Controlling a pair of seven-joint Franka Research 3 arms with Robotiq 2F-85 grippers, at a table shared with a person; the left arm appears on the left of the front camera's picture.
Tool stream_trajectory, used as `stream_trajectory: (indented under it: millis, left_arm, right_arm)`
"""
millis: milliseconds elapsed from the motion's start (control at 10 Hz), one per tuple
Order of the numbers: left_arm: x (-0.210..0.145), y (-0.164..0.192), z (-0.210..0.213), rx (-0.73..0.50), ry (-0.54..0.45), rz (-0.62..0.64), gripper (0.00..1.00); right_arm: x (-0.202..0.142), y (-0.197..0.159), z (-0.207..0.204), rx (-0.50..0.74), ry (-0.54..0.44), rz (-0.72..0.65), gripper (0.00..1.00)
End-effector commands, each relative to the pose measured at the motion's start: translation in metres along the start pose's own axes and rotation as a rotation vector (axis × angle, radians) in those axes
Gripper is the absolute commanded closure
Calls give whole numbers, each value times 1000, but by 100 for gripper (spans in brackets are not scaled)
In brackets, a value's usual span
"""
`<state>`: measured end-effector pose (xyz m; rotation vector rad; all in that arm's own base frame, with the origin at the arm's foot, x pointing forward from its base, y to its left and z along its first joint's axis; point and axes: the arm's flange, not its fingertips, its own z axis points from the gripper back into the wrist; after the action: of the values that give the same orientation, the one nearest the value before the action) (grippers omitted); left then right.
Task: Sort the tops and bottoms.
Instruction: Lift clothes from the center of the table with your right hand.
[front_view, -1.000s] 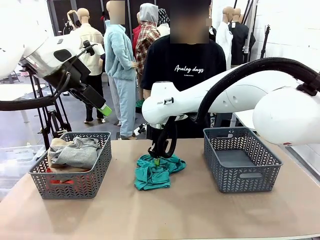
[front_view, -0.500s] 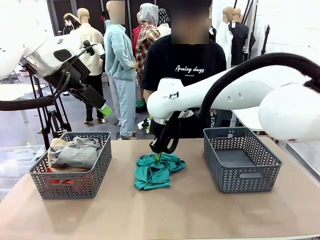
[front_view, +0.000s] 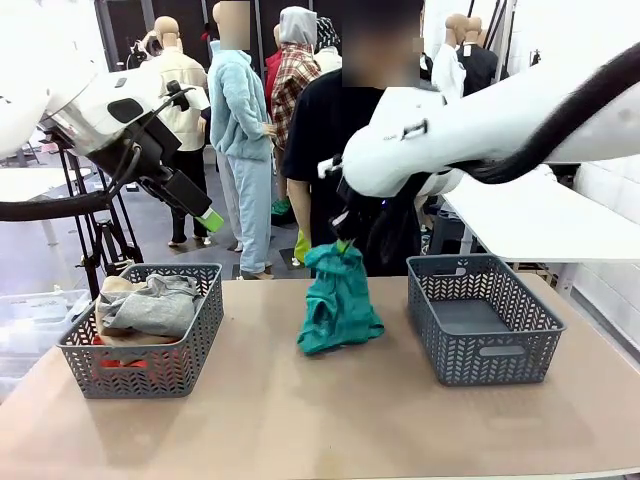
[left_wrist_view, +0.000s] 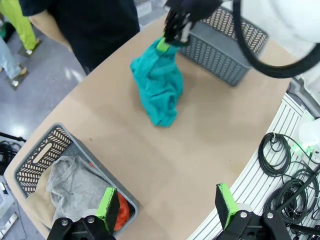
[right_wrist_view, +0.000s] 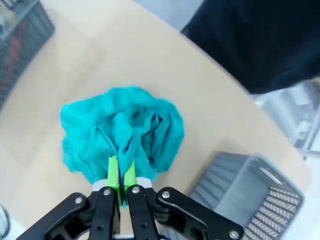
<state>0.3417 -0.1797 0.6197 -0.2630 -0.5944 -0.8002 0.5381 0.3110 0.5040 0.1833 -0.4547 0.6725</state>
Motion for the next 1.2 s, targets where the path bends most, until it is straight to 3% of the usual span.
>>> stream_trajectory:
  millis: [0,300,700,800,900,1100]
  left_arm:
    - [-1,1,1,-1,-2,7,0]
    - [-1,1,1,-1,-2,7,0]
    - [-1,1,1,-1,-2,7,0]
    - [-1,1,1,-1,-2,7,0]
    - [-1,1,1,-1,-2,7,0]
    - [-1,1,1,-1,-2,7,0]
  right_arm:
    - [-34,17,55,-131,-116,-18,100]
    - [-33,40,119,-211,-210,20,100]
    - [-40,42,155,-195,-347,64,100]
    - [-38,38,141,-149,-340,98,100]
    - [-27,44,159,-209,-293,51,100]
    - [-27,44,159,-209,-293,51,100]
